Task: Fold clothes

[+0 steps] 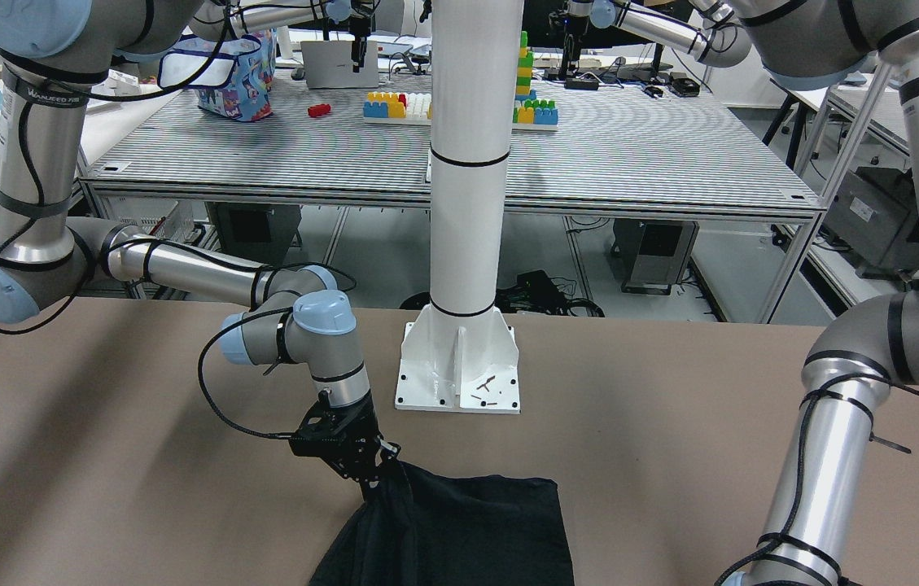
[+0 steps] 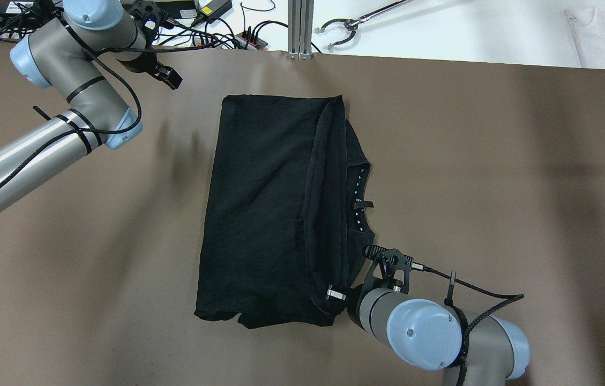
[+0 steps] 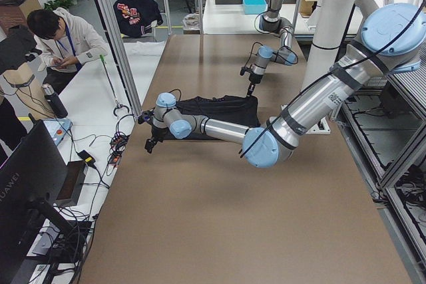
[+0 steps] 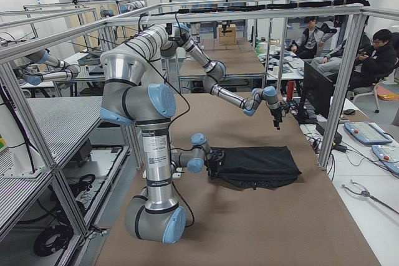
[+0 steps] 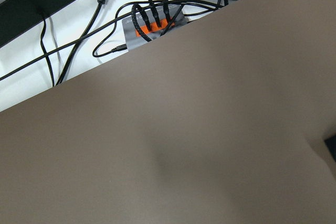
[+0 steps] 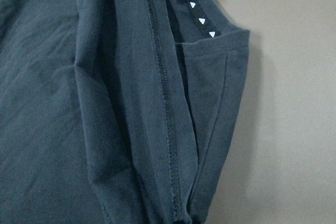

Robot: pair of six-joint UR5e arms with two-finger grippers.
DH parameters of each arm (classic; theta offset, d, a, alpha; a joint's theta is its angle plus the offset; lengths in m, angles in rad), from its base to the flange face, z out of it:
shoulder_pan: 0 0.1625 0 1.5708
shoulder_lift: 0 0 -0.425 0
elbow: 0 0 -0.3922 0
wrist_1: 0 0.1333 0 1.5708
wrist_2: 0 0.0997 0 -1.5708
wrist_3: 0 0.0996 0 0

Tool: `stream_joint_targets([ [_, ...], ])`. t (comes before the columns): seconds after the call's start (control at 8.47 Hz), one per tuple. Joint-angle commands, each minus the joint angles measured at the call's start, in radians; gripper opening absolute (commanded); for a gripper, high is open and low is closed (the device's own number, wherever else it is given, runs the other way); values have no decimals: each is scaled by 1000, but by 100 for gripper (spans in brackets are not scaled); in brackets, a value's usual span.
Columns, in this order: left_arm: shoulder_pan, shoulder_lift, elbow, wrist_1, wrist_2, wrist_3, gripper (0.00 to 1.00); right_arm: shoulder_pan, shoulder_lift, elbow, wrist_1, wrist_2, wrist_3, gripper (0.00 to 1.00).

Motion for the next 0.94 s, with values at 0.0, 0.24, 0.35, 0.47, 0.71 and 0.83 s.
stream_joint_targets([
  [0.0,0,2,-1,0,-1,0,100,-28,-27,20,-11,-23,1,0],
  [0.24,0,7,-1,0,-3,0,100,-14,-62,22,-11,-17,-16,0],
  [0.35,0,13,-14,0,-1,0,100,-13,-67,20,-12,-15,-48,0],
  [0.47,0,26,-33,2,-4,-3,100,-8,-67,25,-12,-15,-53,0],
  [0.71,0,28,-36,2,-4,-9,100,-5,-64,68,-56,-14,-68,93],
  [0.83,0,28,-36,0,-6,-9,100,-5,-58,133,-143,-10,-95,94],
])
